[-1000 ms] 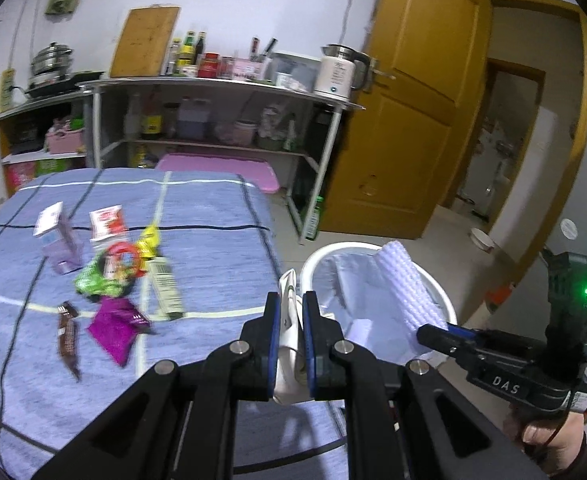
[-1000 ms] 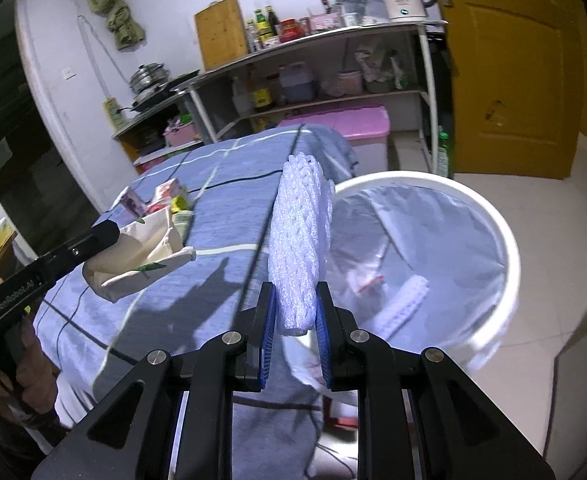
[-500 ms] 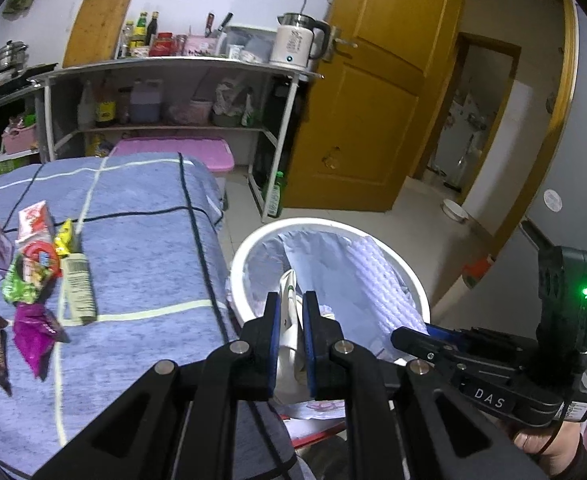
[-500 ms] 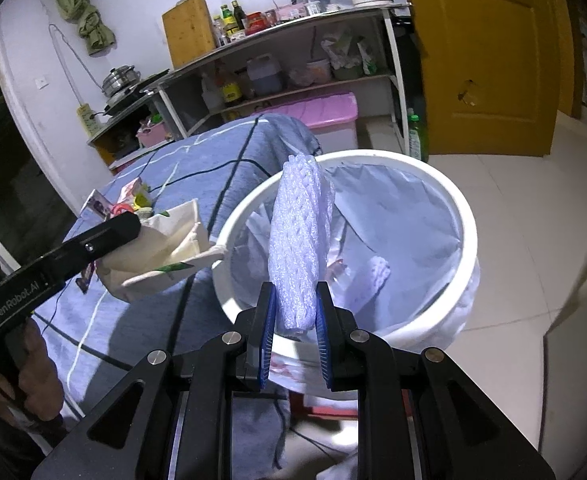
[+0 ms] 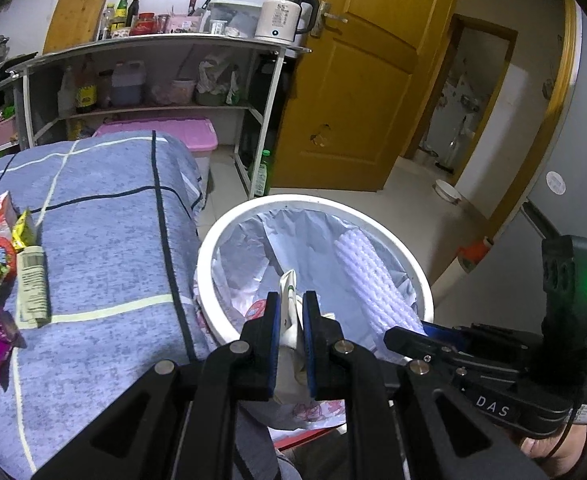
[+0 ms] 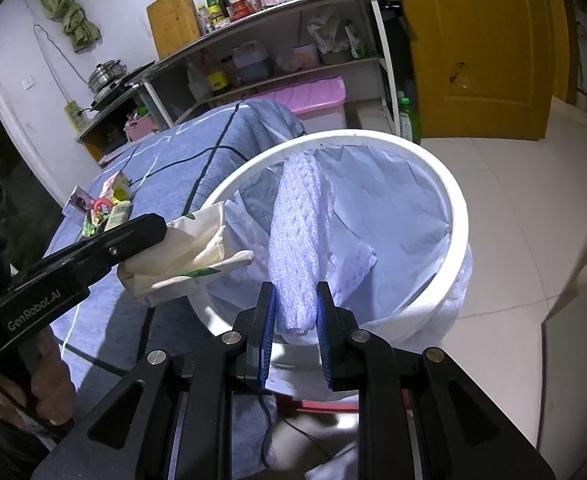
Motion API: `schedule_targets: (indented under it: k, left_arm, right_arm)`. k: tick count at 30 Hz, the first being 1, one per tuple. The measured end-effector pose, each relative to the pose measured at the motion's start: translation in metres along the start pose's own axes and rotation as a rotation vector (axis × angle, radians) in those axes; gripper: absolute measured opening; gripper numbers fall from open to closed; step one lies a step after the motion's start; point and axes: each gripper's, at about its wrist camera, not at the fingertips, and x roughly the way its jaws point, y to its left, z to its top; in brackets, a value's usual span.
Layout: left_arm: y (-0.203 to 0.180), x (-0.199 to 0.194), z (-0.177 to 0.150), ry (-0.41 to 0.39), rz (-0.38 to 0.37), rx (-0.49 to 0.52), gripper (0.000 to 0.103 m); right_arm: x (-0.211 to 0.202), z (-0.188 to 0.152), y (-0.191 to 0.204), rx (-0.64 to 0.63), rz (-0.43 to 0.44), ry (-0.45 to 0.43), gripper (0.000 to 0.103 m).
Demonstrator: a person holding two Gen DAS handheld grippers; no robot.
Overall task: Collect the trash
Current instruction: 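Open the right gripper over the bin while the left gripper opens, dropping both items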
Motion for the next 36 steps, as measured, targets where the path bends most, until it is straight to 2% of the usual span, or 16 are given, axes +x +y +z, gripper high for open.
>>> schedule_targets:
  k: [4,12,21,23,25,36]
  left_arm:
    - [0.000,0.005,0.000,0.012,-0.010,0.002,0.012]
    - [0.005,0.008,0.000,0.015,-0.015,-0.011,0.013]
    - [0.012,0.003,0.000,0.006,-0.021,-0.023,0.020]
    - [0.012,0.000,0.000,-0.002,-0.026,-0.026,0.030]
    - [0.012,-0.005,0.000,-0.015,-0.030,-0.026,0.036]
    - [0.020,-0.032,-0.004,-0.050,-0.002,-0.030,0.036]
  right_arm:
    - [0.005,0.000,-0.003,0.003,-0.008,0.011,0.023]
    - [0.007,0.000,-0.004,0.014,-0.018,0.016,0.037]
    - [0.002,-0.001,-0.003,0.014,-0.020,0.002,0.037]
    - [0.000,-0.001,-0.003,0.014,-0.020,0.000,0.037]
    - [-0.002,-0.001,-0.002,0.013,-0.021,-0.003,0.037]
    - [-0.018,-0.002,0.010,-0.012,-0.008,-0.036,0.037]
